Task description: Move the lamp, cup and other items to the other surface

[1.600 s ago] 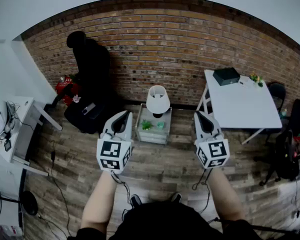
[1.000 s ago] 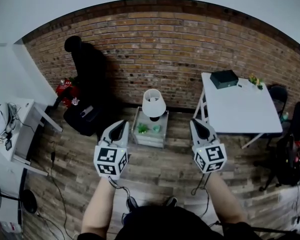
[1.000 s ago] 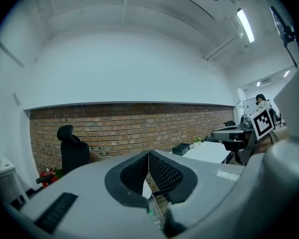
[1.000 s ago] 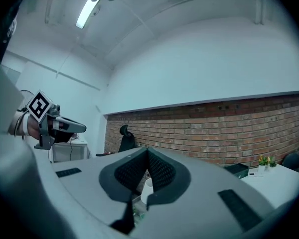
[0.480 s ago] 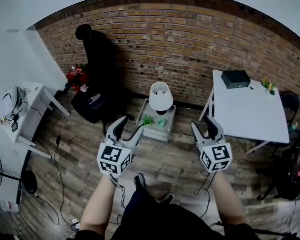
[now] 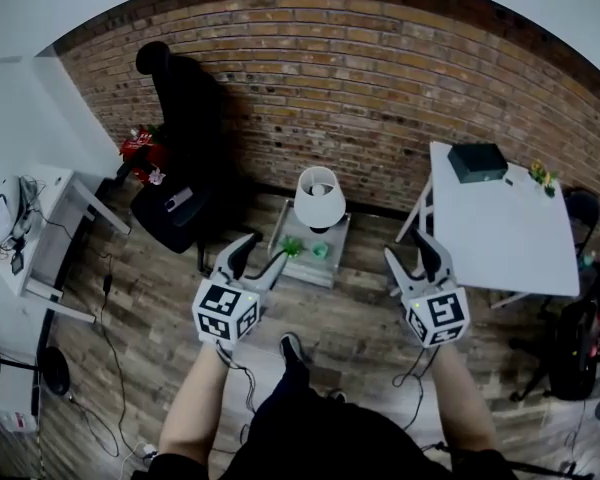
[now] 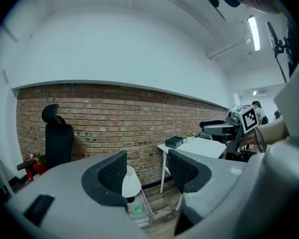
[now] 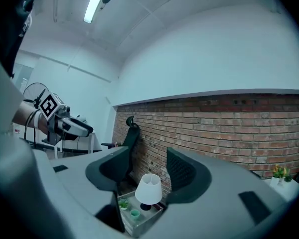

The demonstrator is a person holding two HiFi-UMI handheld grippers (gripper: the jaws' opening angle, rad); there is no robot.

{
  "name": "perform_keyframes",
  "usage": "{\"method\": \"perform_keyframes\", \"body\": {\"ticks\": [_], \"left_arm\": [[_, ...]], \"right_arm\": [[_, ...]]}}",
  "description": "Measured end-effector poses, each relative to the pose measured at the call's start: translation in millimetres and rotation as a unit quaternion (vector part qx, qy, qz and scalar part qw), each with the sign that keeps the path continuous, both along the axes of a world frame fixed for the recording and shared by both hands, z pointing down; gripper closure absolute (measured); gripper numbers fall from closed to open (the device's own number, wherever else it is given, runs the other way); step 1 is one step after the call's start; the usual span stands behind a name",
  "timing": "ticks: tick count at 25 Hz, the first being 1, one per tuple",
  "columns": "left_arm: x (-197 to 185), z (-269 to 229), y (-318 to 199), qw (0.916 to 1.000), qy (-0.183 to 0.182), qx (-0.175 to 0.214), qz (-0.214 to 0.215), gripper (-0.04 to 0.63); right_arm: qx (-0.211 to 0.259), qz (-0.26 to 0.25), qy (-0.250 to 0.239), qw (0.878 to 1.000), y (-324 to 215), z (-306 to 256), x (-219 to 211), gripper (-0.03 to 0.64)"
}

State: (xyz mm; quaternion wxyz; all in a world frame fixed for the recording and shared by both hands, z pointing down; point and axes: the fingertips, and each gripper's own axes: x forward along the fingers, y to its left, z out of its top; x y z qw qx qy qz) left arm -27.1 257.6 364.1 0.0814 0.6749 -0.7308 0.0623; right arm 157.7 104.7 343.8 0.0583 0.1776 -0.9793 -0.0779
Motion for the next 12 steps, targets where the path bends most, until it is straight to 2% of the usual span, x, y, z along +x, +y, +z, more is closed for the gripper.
{"method": "perform_keyframes", "body": {"ticks": [4,8,12], "left_arm": [[-45.1,17.6,-37.0,0.9994,-0.006,-0.017,0.031,0.345],[-96.2,36.3,-66.1,0.9981,0.004,-0.029,0.054,0.343],[-143.6,59.2,-91.9,0.9963,0.004,-0.041,0.075,0.321]], "right_arm": [[-0.008,0.004,0.018,1.0,-36.5,8.7,-39.4,0.374],[-0.03,0.019,0.039,0.999,-67.5,23.9,-84.3,0.365],[-0.035,0.02,0.066,0.997,-96.2,47.7,-126.5,0.356]]}}
